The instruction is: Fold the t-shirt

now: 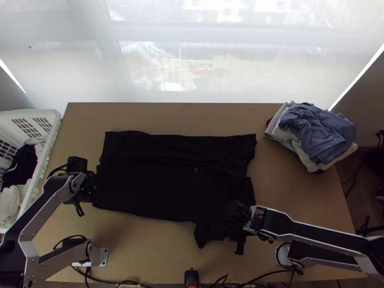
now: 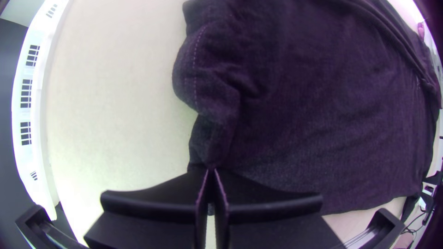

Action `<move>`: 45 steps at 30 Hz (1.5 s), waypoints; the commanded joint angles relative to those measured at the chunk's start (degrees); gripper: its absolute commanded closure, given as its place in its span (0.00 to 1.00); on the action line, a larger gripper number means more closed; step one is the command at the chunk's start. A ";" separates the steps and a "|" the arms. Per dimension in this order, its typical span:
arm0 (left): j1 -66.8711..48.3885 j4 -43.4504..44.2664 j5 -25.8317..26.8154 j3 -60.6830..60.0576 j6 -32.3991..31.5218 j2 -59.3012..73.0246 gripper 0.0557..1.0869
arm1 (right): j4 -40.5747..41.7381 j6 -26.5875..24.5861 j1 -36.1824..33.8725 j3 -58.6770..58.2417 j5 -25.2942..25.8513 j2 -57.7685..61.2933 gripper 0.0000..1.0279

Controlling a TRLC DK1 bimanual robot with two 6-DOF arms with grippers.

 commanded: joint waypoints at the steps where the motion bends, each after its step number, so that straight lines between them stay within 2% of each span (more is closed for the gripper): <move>1: -0.01 0.15 0.03 1.00 0.65 0.18 0.97 | 2.50 -0.31 -1.14 -0.68 4.27 -1.85 0.97; 9: 0.61 -0.73 0.03 1.96 1.18 -2.10 0.97 | -0.40 -0.84 -7.82 3.10 4.71 -5.28 0.97; 25: 3.77 0.07 0.12 11.10 0.56 -3.42 0.97 | 1.71 -7.87 -27.86 7.06 4.36 -8.00 0.97; 35: 0.96 -0.02 0.21 15.94 -1.55 0.53 0.97 | 8.04 -9.81 -32.96 11.36 3.39 0.70 0.97; 45: -1.33 0.33 0.12 26.66 -3.57 11.78 0.97 | 12.17 -13.76 -40.25 21.12 1.55 14.67 0.97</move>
